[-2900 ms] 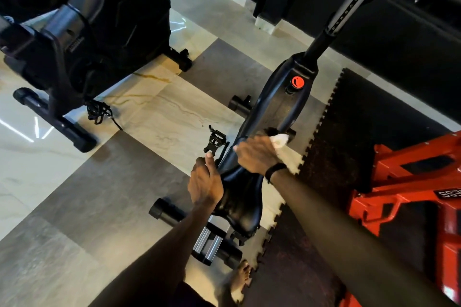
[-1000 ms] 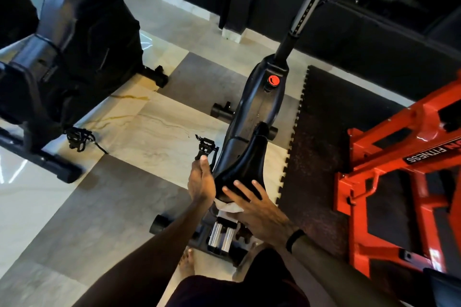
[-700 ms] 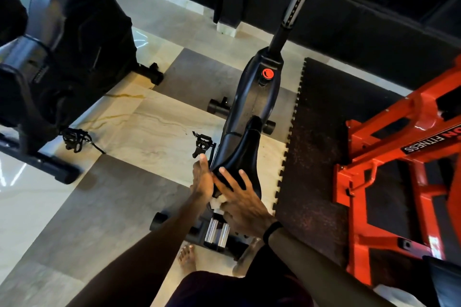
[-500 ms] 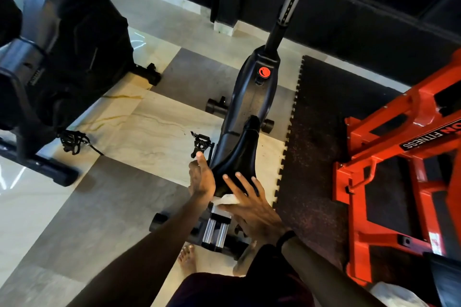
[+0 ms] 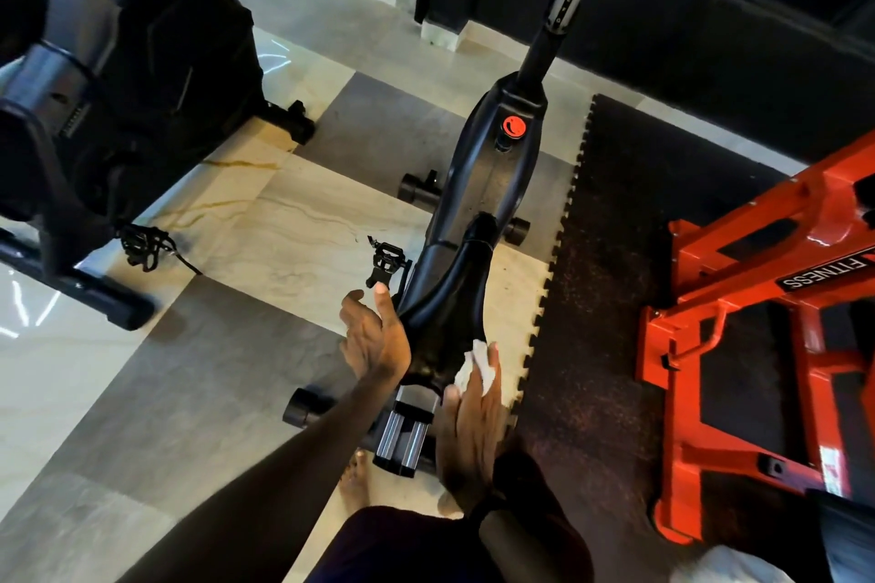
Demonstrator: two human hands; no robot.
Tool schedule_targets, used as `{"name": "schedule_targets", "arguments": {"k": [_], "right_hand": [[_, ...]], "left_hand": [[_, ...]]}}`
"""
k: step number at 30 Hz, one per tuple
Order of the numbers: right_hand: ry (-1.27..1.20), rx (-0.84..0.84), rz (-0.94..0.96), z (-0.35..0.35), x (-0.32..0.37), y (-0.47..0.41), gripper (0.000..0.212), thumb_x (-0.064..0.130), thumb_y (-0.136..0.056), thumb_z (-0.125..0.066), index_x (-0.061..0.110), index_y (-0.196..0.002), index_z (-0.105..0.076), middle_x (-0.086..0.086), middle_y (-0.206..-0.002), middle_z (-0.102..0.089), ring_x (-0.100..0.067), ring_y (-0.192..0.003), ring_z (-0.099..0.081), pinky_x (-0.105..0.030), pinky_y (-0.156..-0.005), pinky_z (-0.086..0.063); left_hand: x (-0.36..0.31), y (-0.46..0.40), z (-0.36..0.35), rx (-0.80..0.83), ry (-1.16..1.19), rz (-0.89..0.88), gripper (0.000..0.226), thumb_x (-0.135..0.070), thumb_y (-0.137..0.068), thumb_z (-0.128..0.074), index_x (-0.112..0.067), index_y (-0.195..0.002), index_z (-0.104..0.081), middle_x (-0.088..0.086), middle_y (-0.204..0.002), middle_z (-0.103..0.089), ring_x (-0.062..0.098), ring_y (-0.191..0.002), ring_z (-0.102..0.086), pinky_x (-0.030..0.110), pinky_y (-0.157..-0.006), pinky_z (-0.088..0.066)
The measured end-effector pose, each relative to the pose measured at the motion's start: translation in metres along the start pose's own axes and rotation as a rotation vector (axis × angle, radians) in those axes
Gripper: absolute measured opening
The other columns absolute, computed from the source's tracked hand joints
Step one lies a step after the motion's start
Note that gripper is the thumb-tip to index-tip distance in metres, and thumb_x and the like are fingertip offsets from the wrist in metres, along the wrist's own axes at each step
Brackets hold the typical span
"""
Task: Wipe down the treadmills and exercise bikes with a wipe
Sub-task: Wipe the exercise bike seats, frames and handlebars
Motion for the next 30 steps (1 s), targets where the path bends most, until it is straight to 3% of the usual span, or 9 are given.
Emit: {"name": "schedule_targets", "arguments": {"k": [2,6,9,12,16,22,24,27,30], "right_hand": [[-0.16,-0.051,-0.212,-0.007,0.004,-0.012,0.049,0.035,-0.106,-0.03,0.017,-0.152,-0.029,-0.012,-0.156,-0.037,-0.004,-0.145,-0.03,-0.017,-0.118,-0.022],[-0.375,0.022,-0.723,-0.001,0.009,-0.065,0.073,0.06,-0.103,-0.024,0.002,-0.14,-0.05,-0.022,-0.116,-0.065,-0.038,-0.107,-0.061,-0.033,-0.08,-0.044],[-0.422,0.259,-0.898,0.004,0.016,-0.122,0.068,0.054,-0.106,-0.02,0.003,-0.147,-0.04,-0.008,-0.138,-0.05,-0.036,-0.132,-0.046,-0.035,-0.105,-0.036],[-0.417,0.294,-0.85,-0.002,0.03,-0.153,0.069,0.052,-0.106,-0.013,0.005,-0.151,-0.036,-0.018,-0.146,-0.048,-0.036,-0.133,-0.047,-0.03,-0.104,-0.037],[-0.312,0.222,-0.473,-0.003,0.029,-0.126,0.053,0.044,-0.107,-0.028,0.005,-0.131,-0.054,-0.004,-0.104,-0.063,-0.026,-0.097,-0.062,0.0,-0.064,-0.037],[0.017,0.226,-0.162,0.005,-0.002,-0.031,0.075,0.062,-0.1,-0.017,0.014,-0.158,-0.015,-0.002,-0.163,-0.02,-0.004,-0.145,-0.014,-0.012,-0.116,-0.011],[-0.005,0.214,-0.153,0.001,0.003,-0.04,0.082,0.068,-0.097,-0.012,0.013,-0.158,-0.014,-0.009,-0.164,-0.019,-0.008,-0.147,-0.015,-0.026,-0.122,-0.018],[-0.015,0.206,-0.138,-0.011,0.021,-0.095,0.072,0.049,-0.105,-0.03,0.006,-0.158,-0.007,-0.014,-0.164,-0.016,-0.01,-0.145,-0.018,-0.02,-0.118,-0.014],[0.149,0.15,0.01,-0.025,0.029,-0.149,0.077,0.043,-0.105,-0.038,0.002,-0.157,0.002,-0.015,-0.166,0.007,-0.028,-0.154,0.002,-0.037,-0.125,-0.004]], "left_hand": [[0.0,-0.001,0.0,0.0,-0.022,-0.016,0.054,-0.055,-0.103,-0.024,-0.011,-0.132,-0.037,0.018,-0.132,-0.051,0.038,-0.11,-0.056,0.058,-0.1,-0.039],[0.001,-0.001,0.0,-0.009,-0.016,-0.045,0.054,-0.056,-0.103,-0.024,-0.012,-0.131,-0.038,0.015,-0.128,-0.054,0.034,-0.109,-0.057,0.058,-0.1,-0.04],[0.0,-0.001,0.0,-0.016,-0.025,-0.06,0.06,-0.062,-0.1,-0.021,-0.013,-0.131,-0.039,0.015,-0.128,-0.055,0.033,-0.11,-0.057,0.056,-0.1,-0.041],[0.0,0.0,0.003,-0.033,-0.04,-0.047,0.069,-0.066,-0.095,-0.016,-0.012,-0.131,-0.039,0.018,-0.129,-0.056,0.037,-0.11,-0.057,0.056,-0.098,-0.042],[0.002,-0.003,0.003,-0.022,-0.05,-0.011,0.055,-0.056,-0.103,-0.024,-0.012,-0.132,-0.04,0.017,-0.131,-0.055,0.037,-0.113,-0.056,0.056,-0.101,-0.04],[0.001,-0.003,0.002,-0.021,-0.025,-0.046,0.049,-0.053,-0.104,-0.025,-0.013,-0.125,-0.044,0.015,-0.123,-0.056,0.034,-0.109,-0.056,0.054,-0.1,-0.039],[0.001,-0.003,0.003,-0.026,-0.028,-0.051,0.055,-0.058,-0.103,-0.023,-0.013,-0.125,-0.044,0.014,-0.123,-0.056,0.033,-0.109,-0.056,0.054,-0.101,-0.04],[0.002,-0.003,0.003,-0.033,-0.038,-0.051,0.065,-0.066,-0.097,-0.016,-0.014,-0.125,-0.043,0.013,-0.121,-0.056,0.033,-0.107,-0.057,0.056,-0.098,-0.042],[-0.001,-0.001,0.005,-0.05,-0.044,-0.043,0.065,-0.065,-0.096,-0.015,-0.013,-0.123,-0.044,0.014,-0.118,-0.058,0.033,-0.104,-0.056,0.054,-0.096,-0.043]]}}
Point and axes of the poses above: each hand's wrist, its own y-axis away from the middle knuckle, its own z-axis out of the back of the hand, x = y × z, the point moved 3 cm from there along -y, towards the middle knuckle
